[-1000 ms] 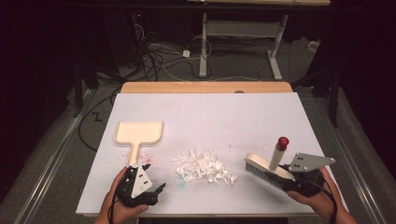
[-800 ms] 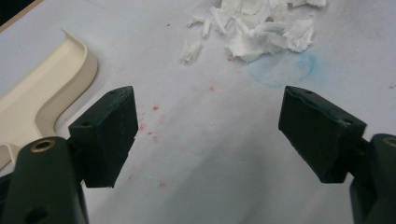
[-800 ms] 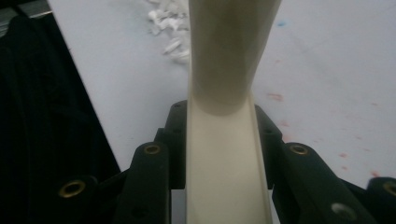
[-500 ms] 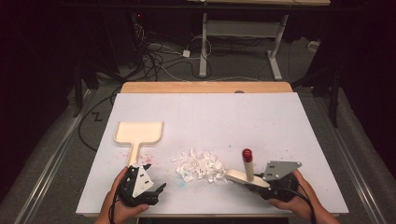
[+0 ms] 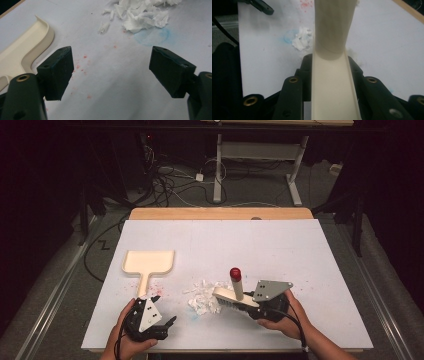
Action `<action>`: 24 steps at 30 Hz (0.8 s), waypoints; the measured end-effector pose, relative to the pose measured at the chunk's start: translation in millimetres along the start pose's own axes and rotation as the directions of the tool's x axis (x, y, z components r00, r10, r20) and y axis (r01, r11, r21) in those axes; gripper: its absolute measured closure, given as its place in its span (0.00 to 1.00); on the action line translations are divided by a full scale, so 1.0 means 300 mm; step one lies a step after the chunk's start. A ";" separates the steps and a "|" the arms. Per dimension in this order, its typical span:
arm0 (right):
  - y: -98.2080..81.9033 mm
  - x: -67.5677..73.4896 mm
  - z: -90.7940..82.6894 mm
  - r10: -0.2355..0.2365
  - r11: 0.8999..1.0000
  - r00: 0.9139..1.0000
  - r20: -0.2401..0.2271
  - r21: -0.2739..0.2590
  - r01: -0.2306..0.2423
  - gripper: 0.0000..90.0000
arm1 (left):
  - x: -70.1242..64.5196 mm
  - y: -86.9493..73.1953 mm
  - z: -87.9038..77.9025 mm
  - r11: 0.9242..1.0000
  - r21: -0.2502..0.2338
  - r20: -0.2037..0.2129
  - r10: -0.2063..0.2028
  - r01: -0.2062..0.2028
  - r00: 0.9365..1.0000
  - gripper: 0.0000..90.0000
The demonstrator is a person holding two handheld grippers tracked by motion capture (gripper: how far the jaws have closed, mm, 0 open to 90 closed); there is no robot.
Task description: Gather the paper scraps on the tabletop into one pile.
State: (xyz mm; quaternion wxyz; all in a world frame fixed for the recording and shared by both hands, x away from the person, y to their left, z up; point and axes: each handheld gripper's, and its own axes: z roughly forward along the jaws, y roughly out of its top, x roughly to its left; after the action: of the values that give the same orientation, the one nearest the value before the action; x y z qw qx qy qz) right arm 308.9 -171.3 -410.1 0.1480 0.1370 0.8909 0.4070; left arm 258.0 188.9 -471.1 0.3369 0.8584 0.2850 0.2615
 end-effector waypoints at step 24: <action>0.153 0.187 0.282 0.082 0.993 0.992 -0.092 -0.082 -0.089 0.75 | 0.087 -0.033 -0.097 0.975 -0.164 -0.129 -0.173 0.151 0.976 0.21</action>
State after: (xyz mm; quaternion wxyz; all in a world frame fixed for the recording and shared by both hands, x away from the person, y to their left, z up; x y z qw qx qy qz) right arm 294.7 -63.9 -436.2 0.0964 0.1502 0.8715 0.4568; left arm 254.5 224.8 -453.1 0.4007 0.7831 0.3565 0.3148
